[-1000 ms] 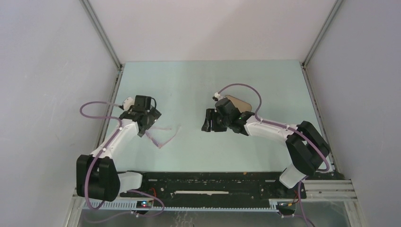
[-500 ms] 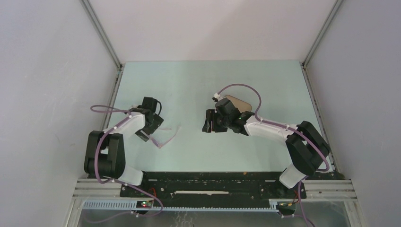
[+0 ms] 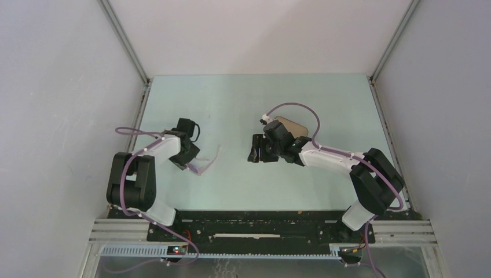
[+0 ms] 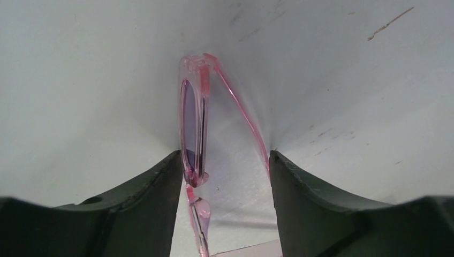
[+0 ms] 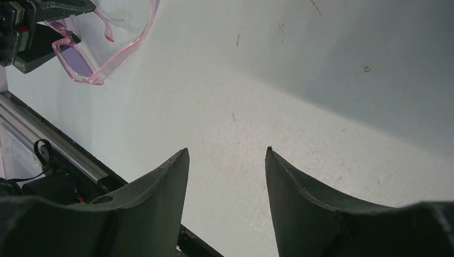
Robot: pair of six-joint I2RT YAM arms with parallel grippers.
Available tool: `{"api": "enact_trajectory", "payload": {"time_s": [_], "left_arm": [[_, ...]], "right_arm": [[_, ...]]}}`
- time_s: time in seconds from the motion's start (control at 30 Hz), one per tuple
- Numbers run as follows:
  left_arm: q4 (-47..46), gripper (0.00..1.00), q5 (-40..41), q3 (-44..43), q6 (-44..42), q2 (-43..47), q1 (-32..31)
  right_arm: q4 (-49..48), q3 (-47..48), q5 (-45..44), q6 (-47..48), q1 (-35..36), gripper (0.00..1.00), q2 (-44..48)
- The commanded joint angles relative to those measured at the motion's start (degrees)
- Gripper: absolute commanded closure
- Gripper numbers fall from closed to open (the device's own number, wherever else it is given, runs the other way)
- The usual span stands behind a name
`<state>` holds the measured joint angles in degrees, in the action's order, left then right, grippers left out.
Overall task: Organize the sunglasses
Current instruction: Fold the sunglasses at the center of the board.
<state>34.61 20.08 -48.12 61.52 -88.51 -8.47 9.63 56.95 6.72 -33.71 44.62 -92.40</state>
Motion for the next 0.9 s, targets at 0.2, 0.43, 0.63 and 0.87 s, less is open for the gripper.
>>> {"api": "enact_trajectory", "payload": {"time_s": [0.2, 0.43, 0.63, 0.87], "left_arm": [[-1.03, 0.46, -3.32, -4.15, -1.55, -2.28, -5.69], [-4.17, 0.46, -8.59, -7.65, -8.53, -5.62, -12.78], [-4.53, 0.45, -11.07, -10.59, -10.92, -8.12, -19.92], [-4.82, 0.38, -13.03, -13.70, -12.98, -7.99, -25.44]], "right_arm": [[-0.28, 1.94, 0.39, 0.81, 0.38, 0.37, 0.14], [0.53, 1.92, -0.93, 0.42, 0.35, 0.37, 0.72], [0.87, 0.05, -2.71, -1.18, 0.32, 0.37, 1.30], [-1.88, -7.75, -4.67, -5.70, 0.54, 0.43, 4.50]]}}
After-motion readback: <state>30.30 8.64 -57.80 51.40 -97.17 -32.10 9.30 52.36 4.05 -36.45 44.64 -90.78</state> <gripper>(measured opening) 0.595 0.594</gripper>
